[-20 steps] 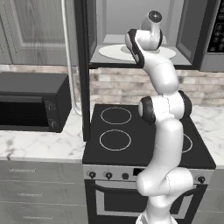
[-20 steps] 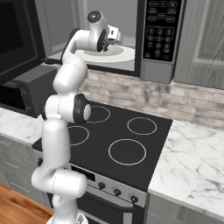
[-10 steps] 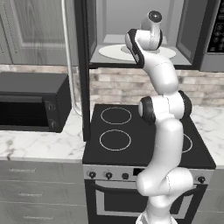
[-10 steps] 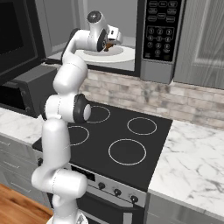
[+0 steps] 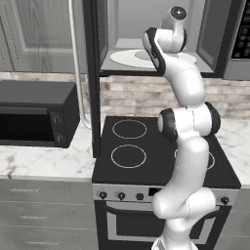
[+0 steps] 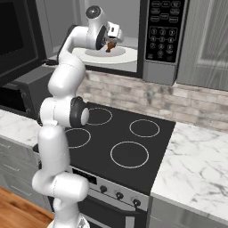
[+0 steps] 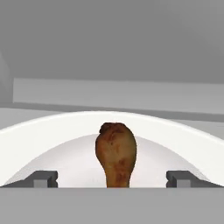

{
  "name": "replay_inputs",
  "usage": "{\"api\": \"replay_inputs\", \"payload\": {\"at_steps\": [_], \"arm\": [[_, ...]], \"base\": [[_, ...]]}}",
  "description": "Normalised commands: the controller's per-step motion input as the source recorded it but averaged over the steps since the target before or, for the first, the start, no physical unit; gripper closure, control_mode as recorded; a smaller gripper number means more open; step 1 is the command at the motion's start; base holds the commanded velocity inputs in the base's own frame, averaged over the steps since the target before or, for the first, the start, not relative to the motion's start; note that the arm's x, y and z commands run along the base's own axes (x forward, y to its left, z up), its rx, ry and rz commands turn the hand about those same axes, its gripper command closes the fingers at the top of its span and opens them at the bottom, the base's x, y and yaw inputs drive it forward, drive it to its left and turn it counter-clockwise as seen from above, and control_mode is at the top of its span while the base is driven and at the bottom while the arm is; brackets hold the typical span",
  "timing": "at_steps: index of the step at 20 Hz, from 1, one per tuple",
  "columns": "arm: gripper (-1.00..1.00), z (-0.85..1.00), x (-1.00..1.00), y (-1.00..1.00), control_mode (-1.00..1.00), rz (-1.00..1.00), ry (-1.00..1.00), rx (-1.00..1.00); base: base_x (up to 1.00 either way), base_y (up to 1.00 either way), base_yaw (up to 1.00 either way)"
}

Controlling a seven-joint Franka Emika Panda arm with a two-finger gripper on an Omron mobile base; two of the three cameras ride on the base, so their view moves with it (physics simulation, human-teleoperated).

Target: Transport the chicken drumstick from the fridge to the microwave and turn on the microwave.

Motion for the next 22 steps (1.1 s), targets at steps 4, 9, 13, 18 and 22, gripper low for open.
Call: {"api": "replay_inputs", "payload": {"at_steps": [4,9,13,18,22], "arm": [[-1.0,-0.31,-0.41,0.0,-1.0,0.0,-0.08,0.0],[-1.0,-0.48,-0.2,0.0,-1.0,0.0,-0.12,0.0],[-1.0,0.02,-0.47,0.0,-1.0,0.0,-0.18,0.0],[-1.0,0.42,-0.76,0.0,-1.0,0.0,-0.05,0.0],[-1.0,0.45,-0.86,0.01,-1.0,0.0,0.0,0.0]], "base": [[0.0,0.0,0.0],[0.0,0.0,0.0],[0.0,0.0,0.0],[0.0,0.0,0.0],[0.0,0.0,0.0]]}}
